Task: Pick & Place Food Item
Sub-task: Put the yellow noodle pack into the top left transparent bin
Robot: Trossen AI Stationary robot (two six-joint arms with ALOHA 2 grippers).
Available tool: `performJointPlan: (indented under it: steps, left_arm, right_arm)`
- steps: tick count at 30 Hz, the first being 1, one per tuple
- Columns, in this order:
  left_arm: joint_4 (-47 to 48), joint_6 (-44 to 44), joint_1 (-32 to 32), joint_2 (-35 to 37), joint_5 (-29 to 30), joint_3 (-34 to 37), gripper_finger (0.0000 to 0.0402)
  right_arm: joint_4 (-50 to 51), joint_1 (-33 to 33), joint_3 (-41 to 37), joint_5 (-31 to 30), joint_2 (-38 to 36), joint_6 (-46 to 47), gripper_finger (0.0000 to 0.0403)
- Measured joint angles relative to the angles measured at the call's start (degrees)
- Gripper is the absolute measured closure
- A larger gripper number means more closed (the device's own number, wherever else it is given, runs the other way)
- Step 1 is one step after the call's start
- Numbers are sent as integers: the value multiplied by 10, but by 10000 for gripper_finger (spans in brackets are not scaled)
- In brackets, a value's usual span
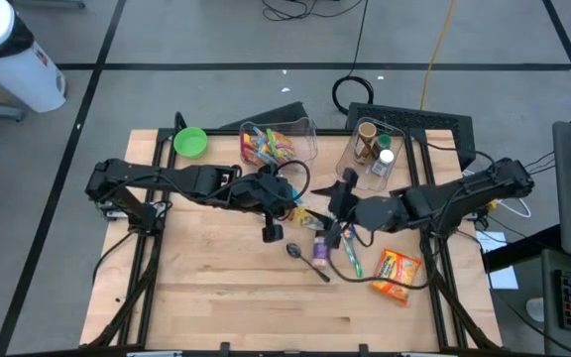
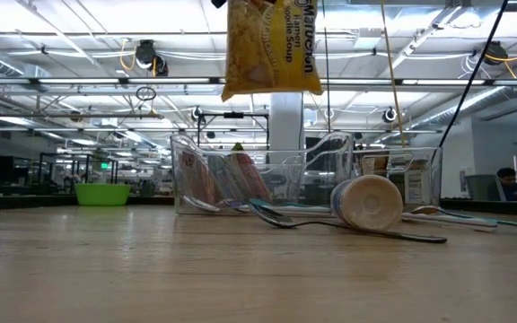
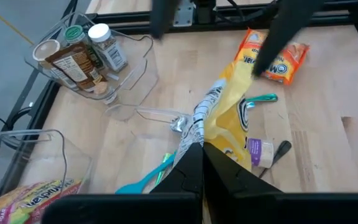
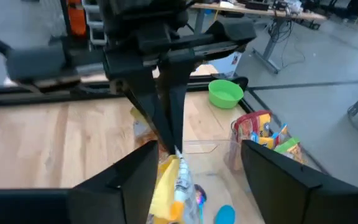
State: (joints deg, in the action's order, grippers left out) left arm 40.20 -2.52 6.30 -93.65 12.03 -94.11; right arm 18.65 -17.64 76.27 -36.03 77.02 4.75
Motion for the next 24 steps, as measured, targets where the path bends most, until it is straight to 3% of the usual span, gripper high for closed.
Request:
performJointPlan:
  steps: [8, 16, 20, 24]
  left_arm:
    - [0, 28, -21, 0, -7, 0, 401]
    - [-26, 35, -45, -14, -54, 9, 401]
    - [-59, 21, -66, -34, -94, 13, 401]
    - [-103, 13, -85, -45, -114, 13, 401]
  right_arm:
    - [45, -2, 0, -3, -36, 66, 172]
    - [90, -63, -60, -151, -70, 112, 181]
    - [50, -98, -138, -183, -94, 122, 179]
    - [-76, -112, -234, -180, -116, 84, 181]
